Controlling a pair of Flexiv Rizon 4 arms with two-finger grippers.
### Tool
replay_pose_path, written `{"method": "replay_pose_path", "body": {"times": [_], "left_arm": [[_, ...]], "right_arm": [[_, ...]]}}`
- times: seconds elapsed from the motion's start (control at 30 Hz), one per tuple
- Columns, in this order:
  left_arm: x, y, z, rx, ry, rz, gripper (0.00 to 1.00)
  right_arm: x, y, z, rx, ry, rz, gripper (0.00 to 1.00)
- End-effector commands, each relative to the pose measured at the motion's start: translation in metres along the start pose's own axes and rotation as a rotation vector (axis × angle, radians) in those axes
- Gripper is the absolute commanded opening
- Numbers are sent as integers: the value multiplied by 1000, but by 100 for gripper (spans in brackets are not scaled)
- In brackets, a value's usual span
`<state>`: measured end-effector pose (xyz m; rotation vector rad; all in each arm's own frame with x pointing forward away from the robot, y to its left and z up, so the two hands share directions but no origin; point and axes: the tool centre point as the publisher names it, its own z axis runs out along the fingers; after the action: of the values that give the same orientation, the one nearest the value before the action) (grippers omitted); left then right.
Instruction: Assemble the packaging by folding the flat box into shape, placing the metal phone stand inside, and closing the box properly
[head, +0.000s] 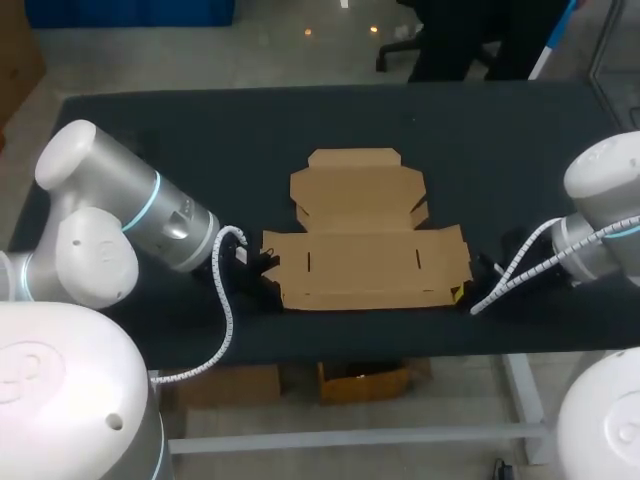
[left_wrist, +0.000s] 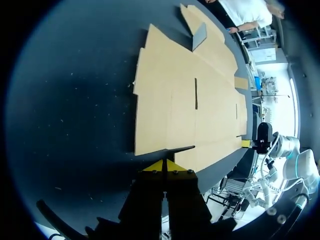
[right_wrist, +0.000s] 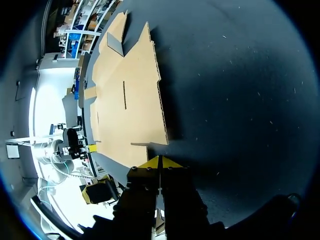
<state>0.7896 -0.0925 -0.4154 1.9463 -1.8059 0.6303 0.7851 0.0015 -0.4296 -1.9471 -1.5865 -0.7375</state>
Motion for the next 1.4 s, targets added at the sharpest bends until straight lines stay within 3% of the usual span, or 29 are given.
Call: {"method": "replay_pose_path", "body": {"times": [0.03,0.43,1.4], "left_arm": [[-1,-1,1,-2,1,2,0],[3,1,-2,6,5,13,0],[22,1,-2,5,11,58,0]], "right_arm": [[-1,4,5,11,7,-1,0],[13,3,1,-1,23,-42,0],[21,3,4,5,28,-63,0]]}}
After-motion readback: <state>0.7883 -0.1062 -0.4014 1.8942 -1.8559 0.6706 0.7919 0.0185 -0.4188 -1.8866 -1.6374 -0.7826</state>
